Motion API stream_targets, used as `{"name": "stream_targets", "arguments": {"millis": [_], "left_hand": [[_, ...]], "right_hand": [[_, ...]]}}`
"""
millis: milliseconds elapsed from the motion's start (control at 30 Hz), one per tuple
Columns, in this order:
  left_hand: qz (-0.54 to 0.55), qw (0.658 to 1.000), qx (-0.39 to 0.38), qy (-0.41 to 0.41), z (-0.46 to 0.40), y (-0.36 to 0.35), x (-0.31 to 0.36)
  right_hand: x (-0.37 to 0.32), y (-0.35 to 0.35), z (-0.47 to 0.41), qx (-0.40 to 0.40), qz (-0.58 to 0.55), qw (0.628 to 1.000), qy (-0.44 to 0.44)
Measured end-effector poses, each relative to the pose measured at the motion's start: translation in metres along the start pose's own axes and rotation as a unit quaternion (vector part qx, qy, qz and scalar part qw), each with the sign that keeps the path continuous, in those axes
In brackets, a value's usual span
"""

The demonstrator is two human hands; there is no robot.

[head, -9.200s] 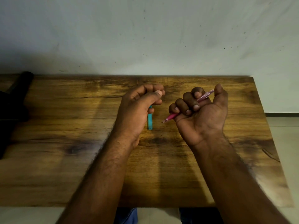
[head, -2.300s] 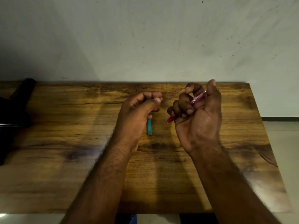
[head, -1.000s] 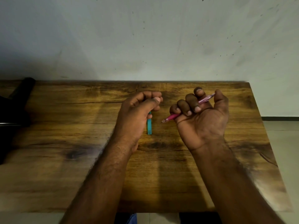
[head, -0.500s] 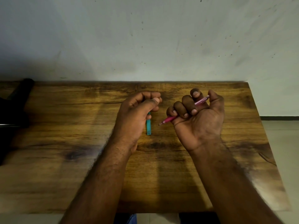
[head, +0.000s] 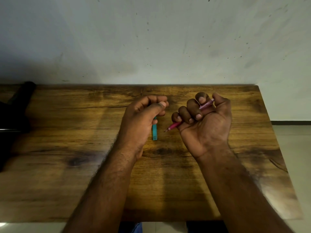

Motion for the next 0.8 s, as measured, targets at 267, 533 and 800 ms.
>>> {"name": "stream_targets", "arguments": {"millis": [267, 533, 800], "left_hand": [[-0.002, 1.0, 0.004, 0.003, 0.0009, 0.0005, 0.0006], [-0.006, 1.0, 0.007, 0.002, 0.0006, -0.0001, 0.0003], [-0.006, 1.0, 0.013, -0.001, 0.0003, 0.0, 0.0]], "right_hand": [[0.0017, 0.0003, 0.0002, -0.007, 0.007, 1.0, -0.006], [0.001, 0.0014, -0.0009, 0.005, 0.009, 1.0, 0.001], [0.0005, 0.0016, -0.0005, -0.001, 0.0, 1.0, -0.001]]}}
Point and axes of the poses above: each hand's wrist, its own z-axis away from the middle knuckle, its own y-axis out of the back of the hand, x = y × z, the point moved 3 cm from there along -z, towards the middle knuckle, and after that the axes turned 7 degrees about x, right-handed, at the moved point
